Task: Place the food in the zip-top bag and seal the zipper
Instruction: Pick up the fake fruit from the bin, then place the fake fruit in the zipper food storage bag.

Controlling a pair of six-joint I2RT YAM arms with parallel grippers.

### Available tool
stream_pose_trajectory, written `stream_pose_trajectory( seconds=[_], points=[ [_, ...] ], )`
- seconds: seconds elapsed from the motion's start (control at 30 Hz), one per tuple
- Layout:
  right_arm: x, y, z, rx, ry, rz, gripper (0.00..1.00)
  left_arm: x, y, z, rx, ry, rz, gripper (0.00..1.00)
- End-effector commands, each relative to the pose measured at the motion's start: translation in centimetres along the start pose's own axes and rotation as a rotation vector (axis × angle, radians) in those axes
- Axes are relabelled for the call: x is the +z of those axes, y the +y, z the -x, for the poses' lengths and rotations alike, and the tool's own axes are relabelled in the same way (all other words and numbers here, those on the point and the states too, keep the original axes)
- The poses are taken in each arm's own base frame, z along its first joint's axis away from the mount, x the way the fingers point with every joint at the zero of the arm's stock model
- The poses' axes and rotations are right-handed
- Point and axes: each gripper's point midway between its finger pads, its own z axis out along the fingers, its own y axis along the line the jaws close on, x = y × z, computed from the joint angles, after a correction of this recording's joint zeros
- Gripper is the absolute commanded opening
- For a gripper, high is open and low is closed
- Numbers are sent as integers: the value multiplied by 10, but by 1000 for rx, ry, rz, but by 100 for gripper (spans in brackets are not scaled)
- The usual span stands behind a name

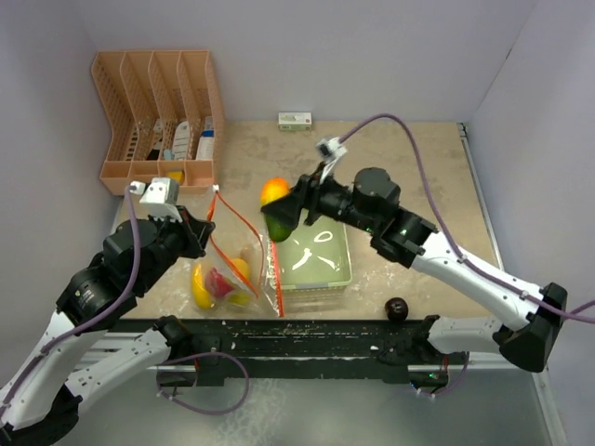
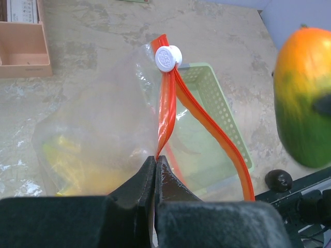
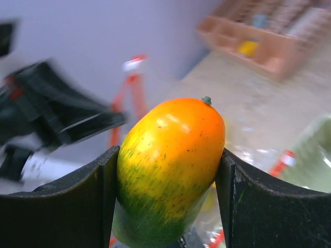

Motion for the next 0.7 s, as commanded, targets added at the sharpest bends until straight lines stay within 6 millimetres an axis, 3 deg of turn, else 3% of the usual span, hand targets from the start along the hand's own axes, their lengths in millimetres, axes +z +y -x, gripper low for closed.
stream_pose_trajectory(
  seconds=[0.0, 0.1, 0.23, 0.4, 0.57, 0.67],
  points=[
    [-11, 133, -26, -246, 70, 521, 41, 10, -15, 11, -24, -31, -42, 0],
    [-9, 151, -31, -217, 56, 632, 41, 13, -21, 13, -21, -24, -58, 0],
    [5, 150, -42, -216, 87, 637, 40, 18, -27, 13, -15, -12, -78, 0],
    [33, 116, -59, -187, 135, 462, 40, 16, -31, 13, -13, -6, -99, 0],
    [55, 67, -54, -193, 98, 178, 39, 7, -26, 14, -10, -11, -93, 0],
    [56, 47, -49, -190, 62, 73, 39, 0, -23, 15, -4, -13, -87, 0]
  ],
)
